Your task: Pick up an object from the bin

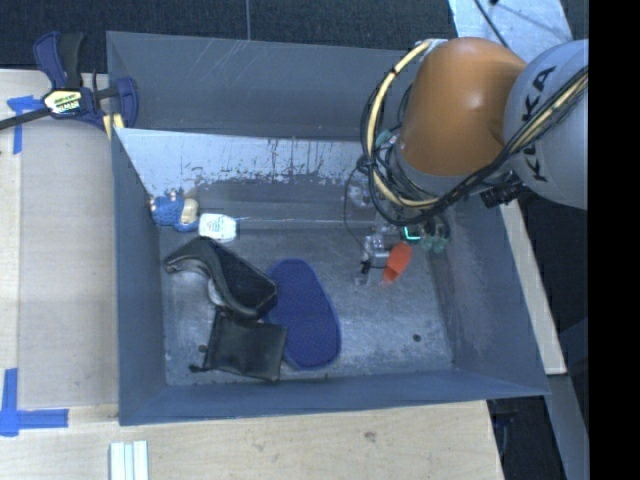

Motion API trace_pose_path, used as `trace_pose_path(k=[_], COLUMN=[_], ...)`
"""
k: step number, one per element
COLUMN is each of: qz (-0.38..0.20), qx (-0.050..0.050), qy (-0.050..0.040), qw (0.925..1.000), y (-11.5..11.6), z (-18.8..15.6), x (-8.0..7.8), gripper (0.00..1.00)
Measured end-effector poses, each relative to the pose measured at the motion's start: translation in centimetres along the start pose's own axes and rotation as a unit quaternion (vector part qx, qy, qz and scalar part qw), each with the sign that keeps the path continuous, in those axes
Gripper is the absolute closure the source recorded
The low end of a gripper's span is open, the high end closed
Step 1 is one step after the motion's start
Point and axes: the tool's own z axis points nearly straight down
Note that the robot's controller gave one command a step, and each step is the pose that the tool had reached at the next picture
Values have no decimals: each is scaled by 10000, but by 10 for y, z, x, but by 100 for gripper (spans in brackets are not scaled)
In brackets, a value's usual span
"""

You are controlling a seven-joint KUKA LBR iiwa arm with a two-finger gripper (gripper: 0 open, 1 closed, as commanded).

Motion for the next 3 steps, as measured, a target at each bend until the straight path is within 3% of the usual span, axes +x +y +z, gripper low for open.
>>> trace_pose_path(k=[1, 2, 3], qz=[-2351, -4061, -4056], qx=[-1, 21, 36], qy=[-5, -34, -44], qw=[9720, 9138, 9140], y=[14, -54, -140], z=[92, 133, 112], x=[0, -20, -21], gripper=[0, 0, 0])
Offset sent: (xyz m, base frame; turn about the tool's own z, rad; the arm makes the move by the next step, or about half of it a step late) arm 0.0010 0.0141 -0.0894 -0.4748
